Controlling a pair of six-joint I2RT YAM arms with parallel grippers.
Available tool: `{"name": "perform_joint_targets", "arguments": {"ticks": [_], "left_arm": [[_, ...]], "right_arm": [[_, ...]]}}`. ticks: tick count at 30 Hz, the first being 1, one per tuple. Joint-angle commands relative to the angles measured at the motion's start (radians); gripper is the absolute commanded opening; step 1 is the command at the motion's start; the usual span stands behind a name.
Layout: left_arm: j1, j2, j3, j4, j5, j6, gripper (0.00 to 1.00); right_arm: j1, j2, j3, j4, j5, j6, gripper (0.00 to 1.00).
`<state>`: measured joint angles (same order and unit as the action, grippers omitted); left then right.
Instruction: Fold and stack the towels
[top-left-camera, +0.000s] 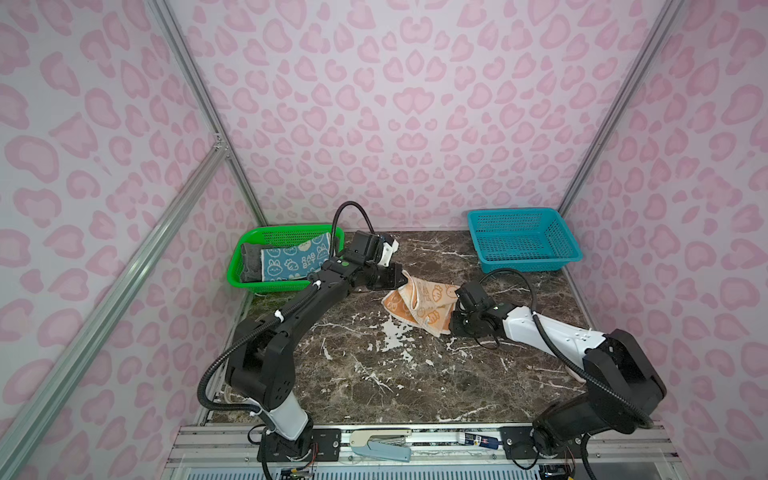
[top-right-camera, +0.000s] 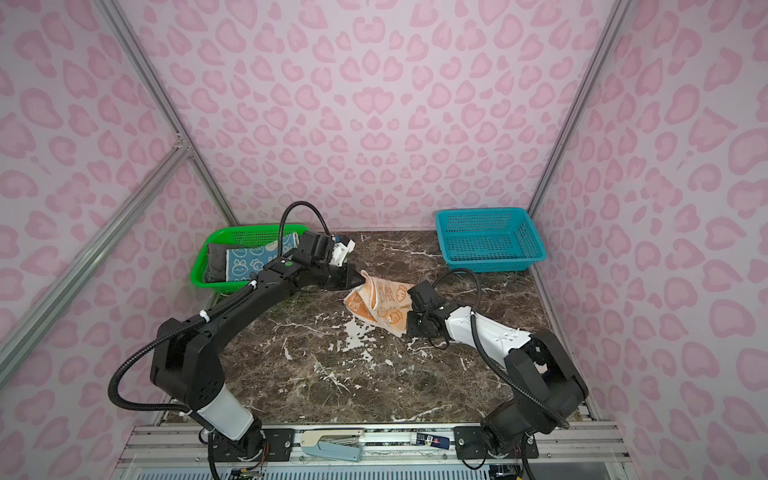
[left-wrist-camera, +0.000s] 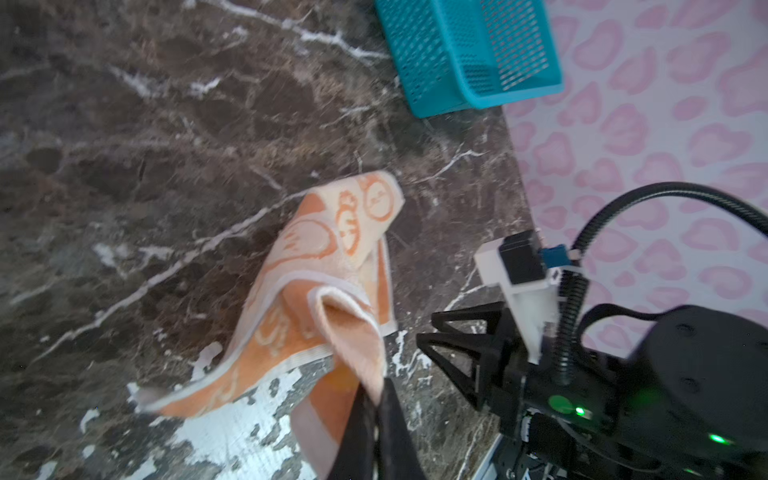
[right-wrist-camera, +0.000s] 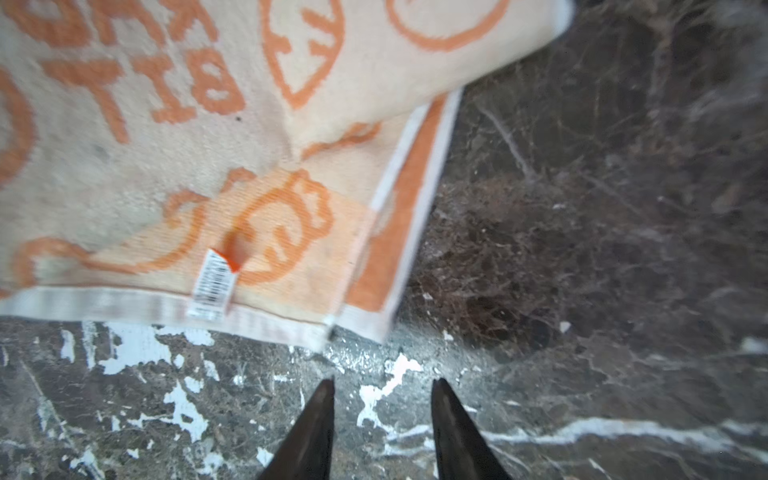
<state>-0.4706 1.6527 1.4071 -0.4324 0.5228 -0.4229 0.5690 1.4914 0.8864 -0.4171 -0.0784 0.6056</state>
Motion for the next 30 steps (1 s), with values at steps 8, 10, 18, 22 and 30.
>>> {"name": "perform_joint_targets", "arguments": {"ticks": [8,10,18,22,30], "left_arm": [[-0.032,-0.038,-0.002,0.259,0.151,-0.157,0.04],[-0.071,-0.008,0.048,0.242,0.168,-0.144,0.04],[-0.152,0.042,0.179,0.254,0.186,-0.123,0.04],[-0.130,-0.010,0.133,0.261,0.051,-0.106,0.04],[-0.016,-0.044,-0.035,0.256,-0.083,-0.162,0.04]], "right_arm": [[-0.018,-0.041,-0.041,0.026,0.058,-0.011,0.48],[-0.018,-0.047,-0.045,0.029,0.065,-0.007,0.48],[-0.024,-0.096,-0.059,0.028,0.110,-0.007,0.49],[-0.030,-0.137,-0.080,0.044,0.121,-0.011,0.49],[-0.034,-0.155,-0.088,0.074,0.070,-0.044,0.51]]}}
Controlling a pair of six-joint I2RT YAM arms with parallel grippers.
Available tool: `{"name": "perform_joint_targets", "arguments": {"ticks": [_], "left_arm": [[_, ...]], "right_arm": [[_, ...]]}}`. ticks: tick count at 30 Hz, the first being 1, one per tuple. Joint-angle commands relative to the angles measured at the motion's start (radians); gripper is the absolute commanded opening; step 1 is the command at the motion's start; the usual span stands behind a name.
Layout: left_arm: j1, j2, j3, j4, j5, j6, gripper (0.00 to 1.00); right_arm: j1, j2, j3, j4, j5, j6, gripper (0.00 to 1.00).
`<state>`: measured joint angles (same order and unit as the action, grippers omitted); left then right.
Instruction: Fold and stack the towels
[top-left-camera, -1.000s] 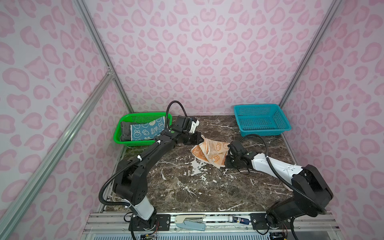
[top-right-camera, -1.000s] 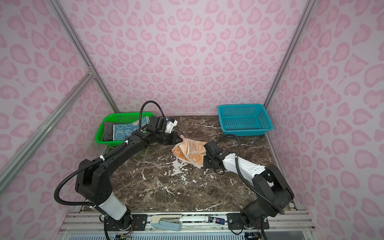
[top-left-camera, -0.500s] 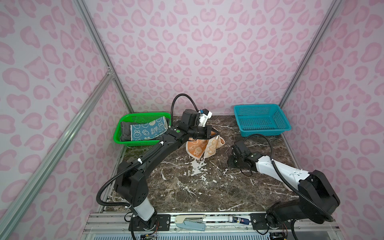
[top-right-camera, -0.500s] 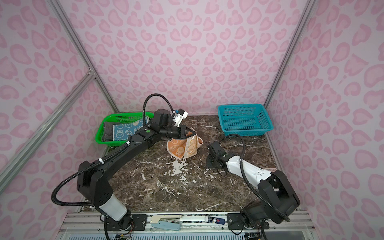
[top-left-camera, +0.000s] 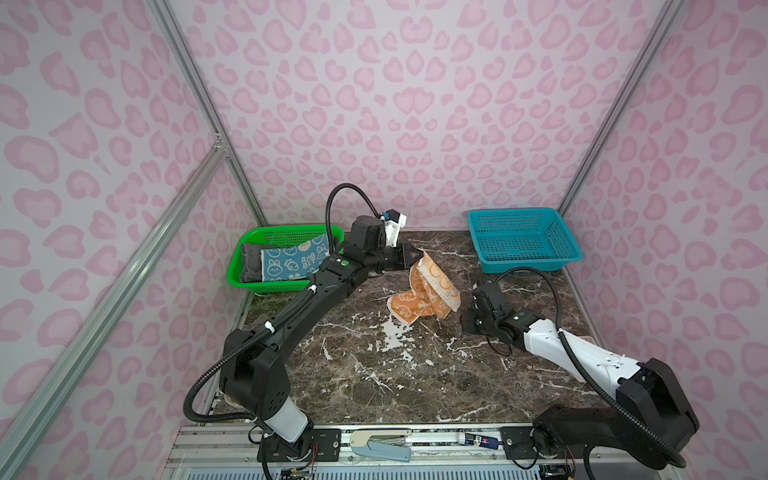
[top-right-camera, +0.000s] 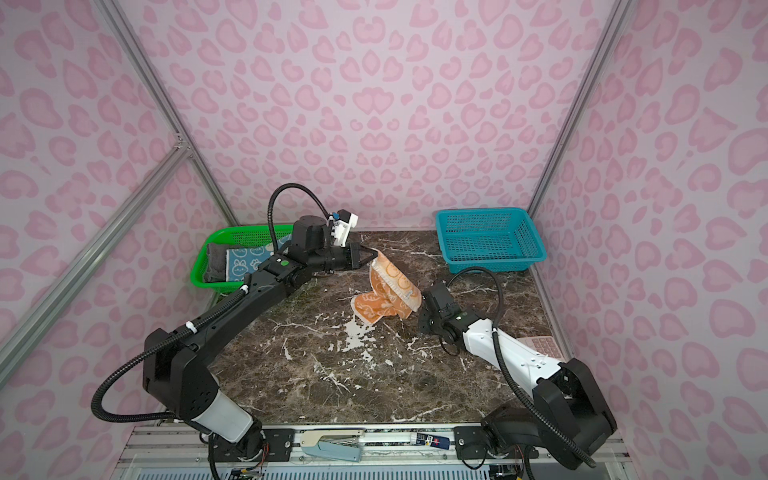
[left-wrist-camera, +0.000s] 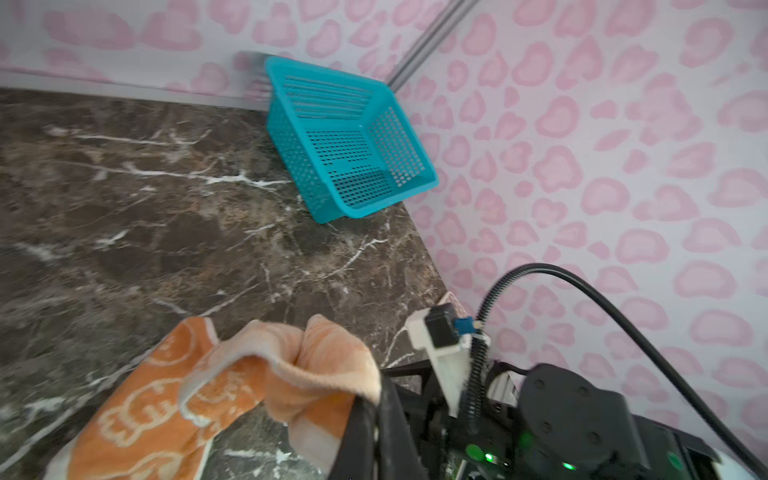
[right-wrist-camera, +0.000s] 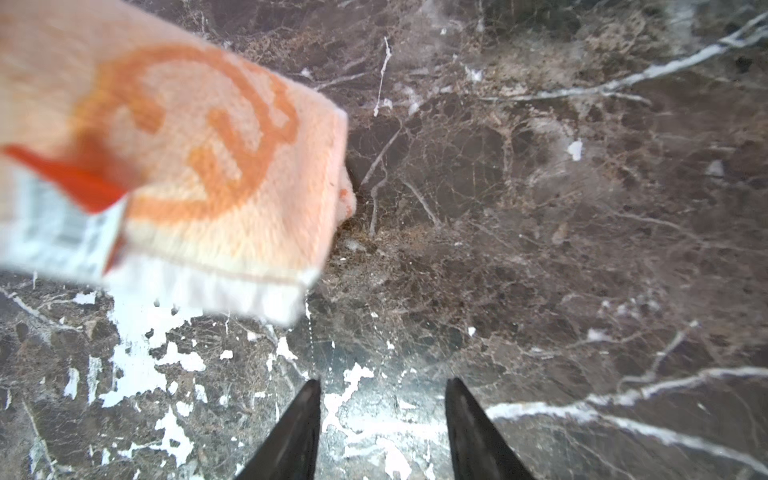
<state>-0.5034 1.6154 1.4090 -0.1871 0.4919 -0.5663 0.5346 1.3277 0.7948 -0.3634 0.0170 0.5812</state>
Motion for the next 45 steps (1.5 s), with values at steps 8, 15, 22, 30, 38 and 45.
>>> {"name": "perform_joint_targets", "arguments": {"ticks": [8,15,22,30,38,45], "left_arm": [[0.046,0.009,-0.226,-0.064,-0.063,-0.024,0.04],[0.062,0.013,-0.340,-0.081,-0.104,-0.020,0.04],[0.074,0.032,-0.351,-0.088,-0.107,-0.001,0.04],[0.083,0.037,-0.351,-0.089,-0.108,0.006,0.04],[0.086,0.047,-0.345,-0.092,-0.102,0.011,0.03],[0.089,0.047,-0.339,-0.097,-0.102,0.014,0.04]], "right_arm": [[-0.009,0.100,0.041,0.037,-0.198,-0.010,0.56],[-0.008,0.204,0.092,0.097,-0.239,0.034,0.56],[-0.015,0.305,0.216,0.107,-0.189,0.047,0.58],[-0.048,0.400,0.242,0.154,-0.219,0.101,0.58],[-0.062,0.453,0.251,0.247,-0.229,0.123,0.54],[-0.067,0.476,0.288,0.254,-0.259,0.118,0.39]]}}
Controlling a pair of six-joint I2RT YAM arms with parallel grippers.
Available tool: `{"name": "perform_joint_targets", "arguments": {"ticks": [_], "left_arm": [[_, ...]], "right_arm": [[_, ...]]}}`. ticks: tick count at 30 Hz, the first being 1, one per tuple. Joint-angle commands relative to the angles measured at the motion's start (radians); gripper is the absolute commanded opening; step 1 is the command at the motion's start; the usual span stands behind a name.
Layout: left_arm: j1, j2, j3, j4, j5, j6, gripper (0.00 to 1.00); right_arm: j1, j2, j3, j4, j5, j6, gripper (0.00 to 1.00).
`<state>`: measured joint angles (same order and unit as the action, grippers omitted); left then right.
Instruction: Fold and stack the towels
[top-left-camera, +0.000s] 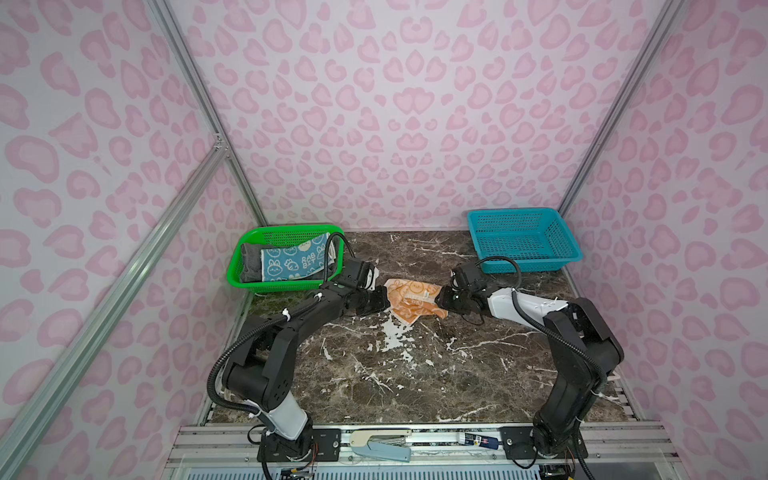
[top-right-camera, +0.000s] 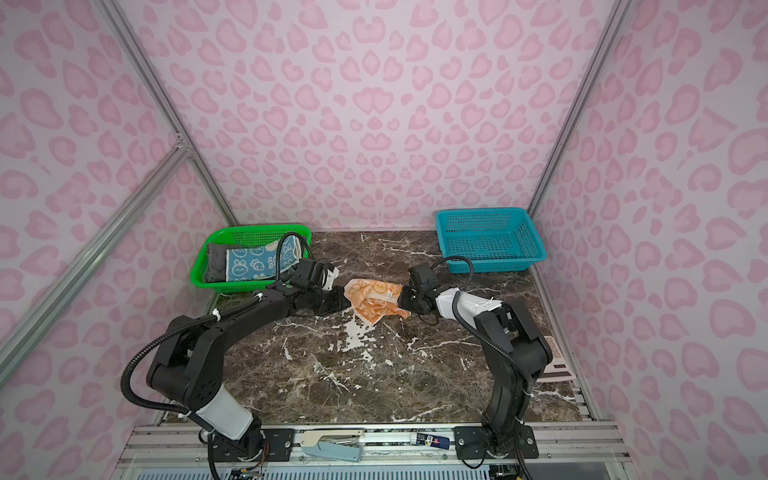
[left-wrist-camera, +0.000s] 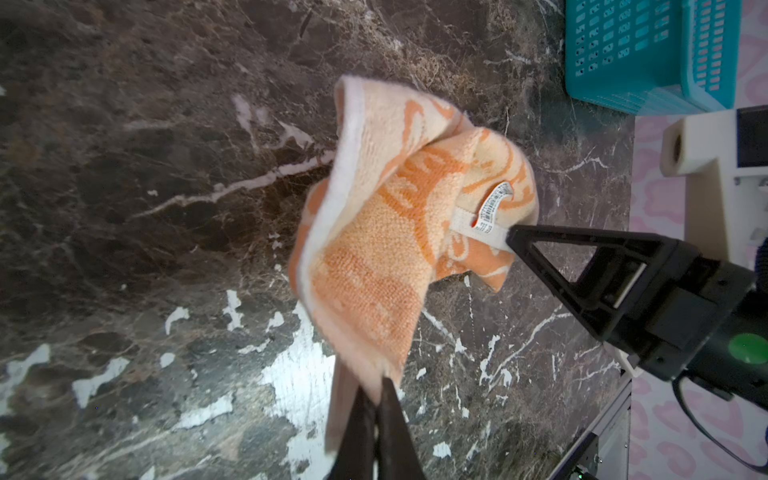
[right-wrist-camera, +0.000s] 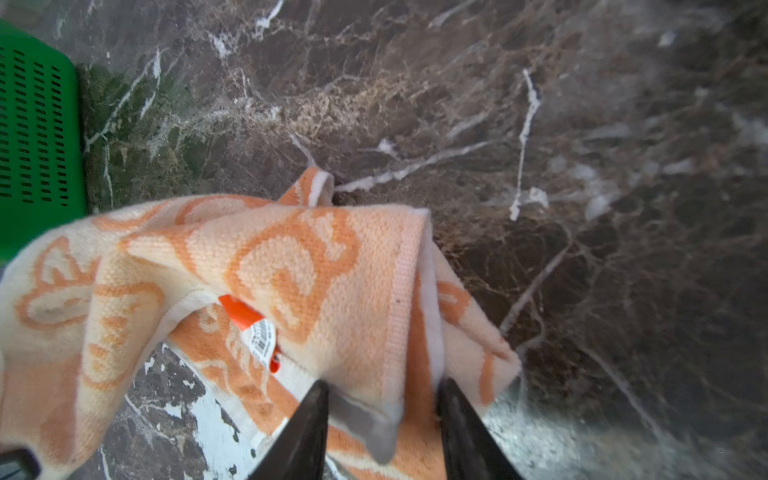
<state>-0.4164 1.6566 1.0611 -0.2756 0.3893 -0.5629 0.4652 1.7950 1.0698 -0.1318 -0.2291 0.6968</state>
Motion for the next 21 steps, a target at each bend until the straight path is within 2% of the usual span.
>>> {"name": "perform_joint_targets", "arguments": {"ticks": [1,5,9,14,15,18,21], "left_arm": [[0.002,0.009,0.010,-0.008,0.002,0.011,0.04],[0.002,0.015,0.016,-0.008,0.006,0.011,0.04],[0.003,0.021,0.024,-0.008,0.010,0.011,0.04],[0.003,0.028,0.030,-0.007,0.014,0.011,0.04],[0.003,0.027,0.029,-0.007,0.013,0.009,0.04],[0.004,0.022,0.026,-0.007,0.011,0.009,0.04],[0.004,0.022,0.028,-0.007,0.010,0.009,0.04]], "right_arm": [[0.003,0.008,0.013,0.018,-0.012,0.000,0.36],[0.004,-0.008,0.008,0.003,-0.004,-0.010,0.27],[0.004,-0.024,0.009,-0.019,0.003,-0.027,0.29],[0.001,-0.013,0.036,-0.034,-0.007,-0.038,0.24],[0.003,-0.010,0.042,-0.044,-0.008,-0.041,0.25],[0.004,-0.016,0.044,-0.064,0.002,-0.050,0.39],[0.003,-0.033,0.041,-0.084,0.020,-0.057,0.40]]}}
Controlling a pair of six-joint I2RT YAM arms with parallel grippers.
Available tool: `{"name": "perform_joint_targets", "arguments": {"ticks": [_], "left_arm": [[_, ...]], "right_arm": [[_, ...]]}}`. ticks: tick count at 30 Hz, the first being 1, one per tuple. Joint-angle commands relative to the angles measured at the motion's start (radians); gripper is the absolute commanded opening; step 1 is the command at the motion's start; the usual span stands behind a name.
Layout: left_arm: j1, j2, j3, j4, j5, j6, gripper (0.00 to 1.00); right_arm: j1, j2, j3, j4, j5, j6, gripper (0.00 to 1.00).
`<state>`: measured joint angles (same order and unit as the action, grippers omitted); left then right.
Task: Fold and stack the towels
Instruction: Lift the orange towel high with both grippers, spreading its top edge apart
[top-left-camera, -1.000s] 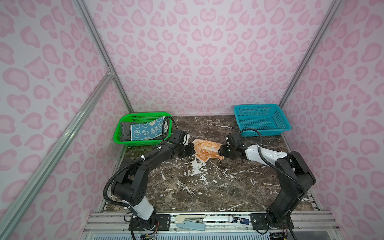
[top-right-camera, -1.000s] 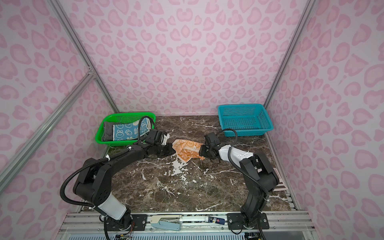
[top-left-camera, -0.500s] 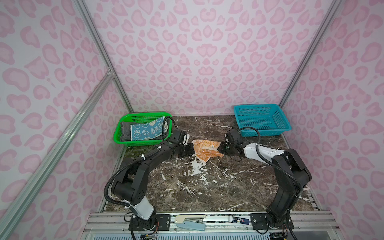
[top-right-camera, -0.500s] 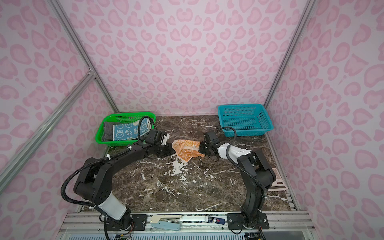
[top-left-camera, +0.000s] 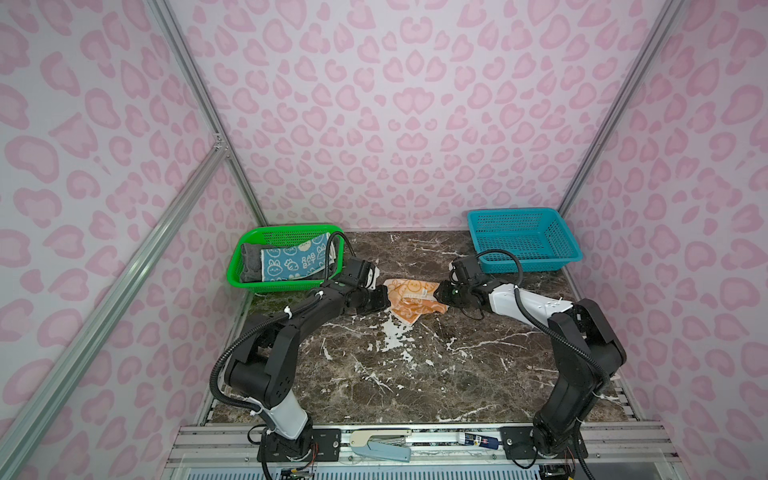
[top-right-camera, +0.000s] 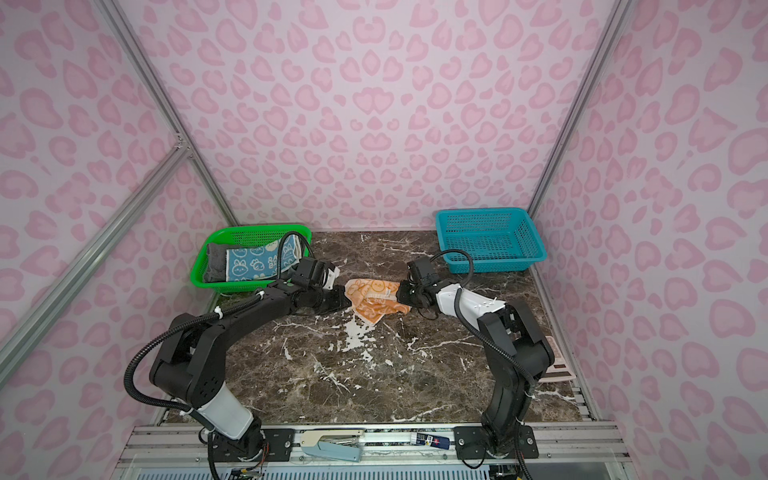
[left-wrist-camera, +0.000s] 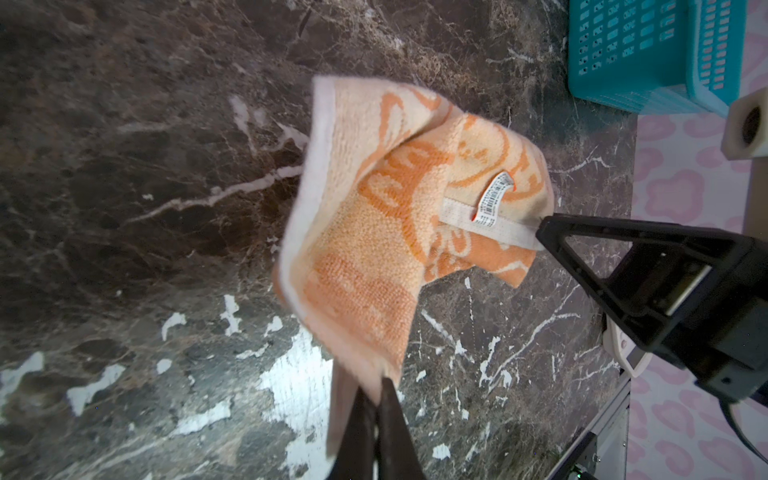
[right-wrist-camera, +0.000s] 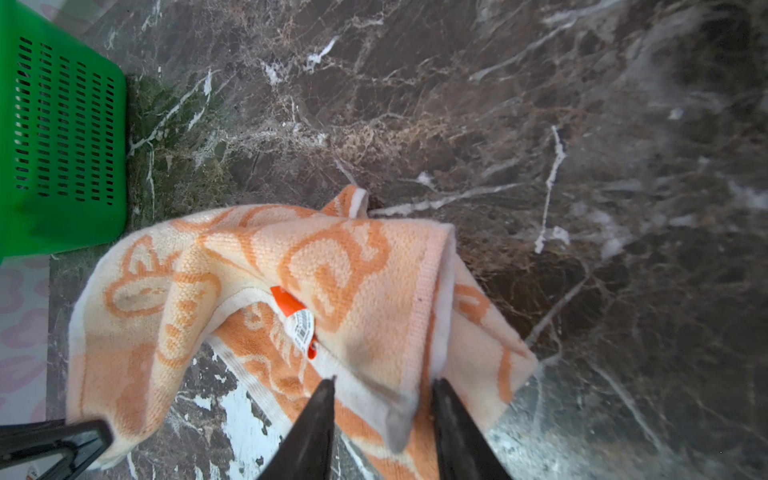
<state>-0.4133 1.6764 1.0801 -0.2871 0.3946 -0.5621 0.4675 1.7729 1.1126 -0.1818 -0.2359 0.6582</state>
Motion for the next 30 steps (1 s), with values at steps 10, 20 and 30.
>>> {"name": "perform_joint_targets", "arguments": {"ticks": [10,20,30], "left_arm": [[0.001,0.013,0.018,0.007,0.013,0.005,0.04],[0.001,0.018,0.018,0.009,0.016,0.004,0.04],[0.001,0.008,0.024,0.004,0.013,0.007,0.04]], "right_arm": [[0.001,0.005,0.001,-0.023,0.001,-0.011,0.29],[0.001,0.031,0.006,-0.010,-0.005,-0.003,0.31],[0.000,0.027,0.050,-0.026,0.011,-0.035,0.03]]}}
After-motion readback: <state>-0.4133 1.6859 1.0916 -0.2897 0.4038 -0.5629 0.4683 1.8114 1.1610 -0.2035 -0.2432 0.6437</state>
